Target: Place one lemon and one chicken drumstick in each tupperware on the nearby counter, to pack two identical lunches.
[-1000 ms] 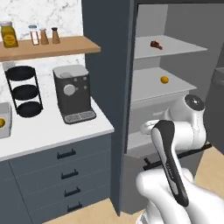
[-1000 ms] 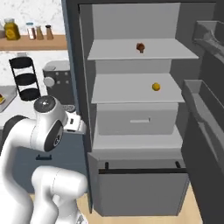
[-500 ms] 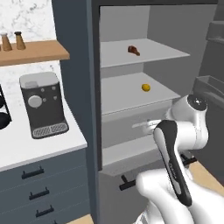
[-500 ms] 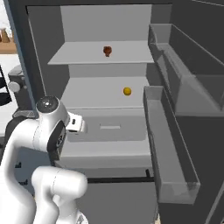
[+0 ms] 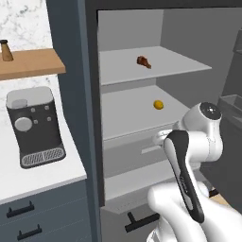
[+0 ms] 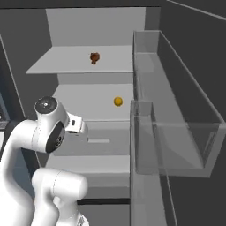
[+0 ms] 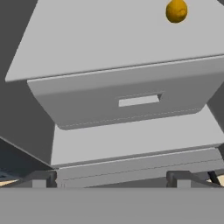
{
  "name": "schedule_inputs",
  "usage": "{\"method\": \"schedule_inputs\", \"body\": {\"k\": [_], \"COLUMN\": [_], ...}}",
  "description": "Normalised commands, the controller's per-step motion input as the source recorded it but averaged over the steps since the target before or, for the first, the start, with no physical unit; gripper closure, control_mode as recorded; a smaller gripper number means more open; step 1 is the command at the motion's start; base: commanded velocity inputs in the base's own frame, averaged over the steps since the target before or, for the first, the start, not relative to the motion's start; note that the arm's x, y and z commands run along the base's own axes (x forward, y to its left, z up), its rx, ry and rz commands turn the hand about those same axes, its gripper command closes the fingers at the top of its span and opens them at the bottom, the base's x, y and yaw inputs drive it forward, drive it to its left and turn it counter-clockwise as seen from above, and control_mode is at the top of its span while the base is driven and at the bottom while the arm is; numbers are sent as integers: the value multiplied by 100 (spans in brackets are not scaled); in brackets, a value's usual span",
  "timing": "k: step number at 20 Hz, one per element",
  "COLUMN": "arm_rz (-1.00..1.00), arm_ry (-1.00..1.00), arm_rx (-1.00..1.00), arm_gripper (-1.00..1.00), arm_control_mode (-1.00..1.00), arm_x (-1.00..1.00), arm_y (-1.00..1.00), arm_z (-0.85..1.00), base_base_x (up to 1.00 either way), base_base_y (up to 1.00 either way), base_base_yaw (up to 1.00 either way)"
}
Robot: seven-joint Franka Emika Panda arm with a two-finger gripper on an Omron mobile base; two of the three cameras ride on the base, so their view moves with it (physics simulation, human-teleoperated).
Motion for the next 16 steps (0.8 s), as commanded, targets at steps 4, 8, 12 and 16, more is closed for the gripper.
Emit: {"method": "schedule_inputs", "body": {"k": [4, 8, 12, 16], "arm_rz": [0, 0, 0, 0], "arm_ry": [0, 0, -4, -36], "arm_rx": [0, 0, 0, -1], "arm_gripper": [-100, -100, -100, -100], "arm_control_mode": [100, -100, -100, -100], "arm_x": [0, 6, 26, 23], "arm_y": [0, 0, 0, 0], "arm_z": [0, 0, 4, 67], "base_base_x": [53, 29, 0, 0], "base_base_y": [-36, 5, 0, 0], "base_base_yaw": [3, 0, 0, 0]}}
